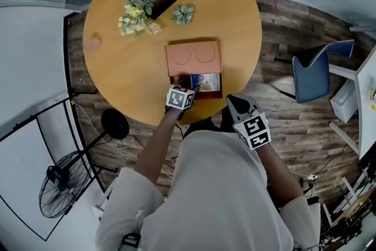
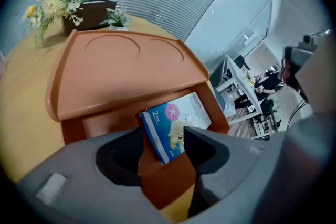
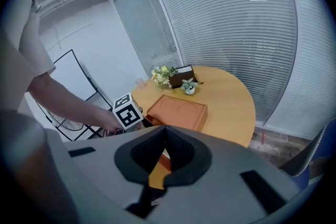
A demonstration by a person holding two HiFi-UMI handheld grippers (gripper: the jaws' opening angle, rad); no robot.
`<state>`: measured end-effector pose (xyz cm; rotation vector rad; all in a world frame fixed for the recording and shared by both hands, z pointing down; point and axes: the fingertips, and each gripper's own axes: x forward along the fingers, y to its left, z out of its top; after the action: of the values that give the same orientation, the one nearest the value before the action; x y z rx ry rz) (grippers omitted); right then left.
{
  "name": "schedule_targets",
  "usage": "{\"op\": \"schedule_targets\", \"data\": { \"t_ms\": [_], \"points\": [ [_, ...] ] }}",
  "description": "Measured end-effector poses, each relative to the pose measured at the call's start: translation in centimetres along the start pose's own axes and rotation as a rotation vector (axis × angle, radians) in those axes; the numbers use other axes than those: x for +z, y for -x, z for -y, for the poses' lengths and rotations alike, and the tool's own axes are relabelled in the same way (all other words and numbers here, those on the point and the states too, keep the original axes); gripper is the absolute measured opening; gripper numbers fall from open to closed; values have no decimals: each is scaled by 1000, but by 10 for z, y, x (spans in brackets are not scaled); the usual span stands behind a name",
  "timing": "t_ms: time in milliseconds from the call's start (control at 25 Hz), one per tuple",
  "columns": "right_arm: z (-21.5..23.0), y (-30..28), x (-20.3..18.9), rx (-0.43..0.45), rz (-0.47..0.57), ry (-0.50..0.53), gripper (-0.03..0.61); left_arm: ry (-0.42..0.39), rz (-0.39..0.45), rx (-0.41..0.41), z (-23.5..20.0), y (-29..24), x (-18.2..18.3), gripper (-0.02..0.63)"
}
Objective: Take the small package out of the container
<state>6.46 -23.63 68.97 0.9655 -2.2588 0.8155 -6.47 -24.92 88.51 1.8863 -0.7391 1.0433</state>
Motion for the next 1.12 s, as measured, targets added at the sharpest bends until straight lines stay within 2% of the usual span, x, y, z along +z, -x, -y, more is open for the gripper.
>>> {"op": "schedule_targets", "data": {
  "t_ms": [440, 800, 960, 1040, 1120],
  "points": [
    [24, 3, -2, 5, -8, 7, 3, -9, -47, 21, 4, -20, -4, 233],
    [29, 11, 2, 32, 2, 10, 3, 33, 2, 31, 11, -14, 3, 241],
    [31, 20, 11, 38, 5, 37, 3, -19, 0, 62, 25, 1, 6, 241],
    [32, 22, 17, 43, 13, 57, 3, -34, 27, 80, 30, 11, 10, 241],
    [34, 24, 19, 46, 20, 59, 3, -12, 86, 82, 36, 21, 17, 242]
  ]
}}
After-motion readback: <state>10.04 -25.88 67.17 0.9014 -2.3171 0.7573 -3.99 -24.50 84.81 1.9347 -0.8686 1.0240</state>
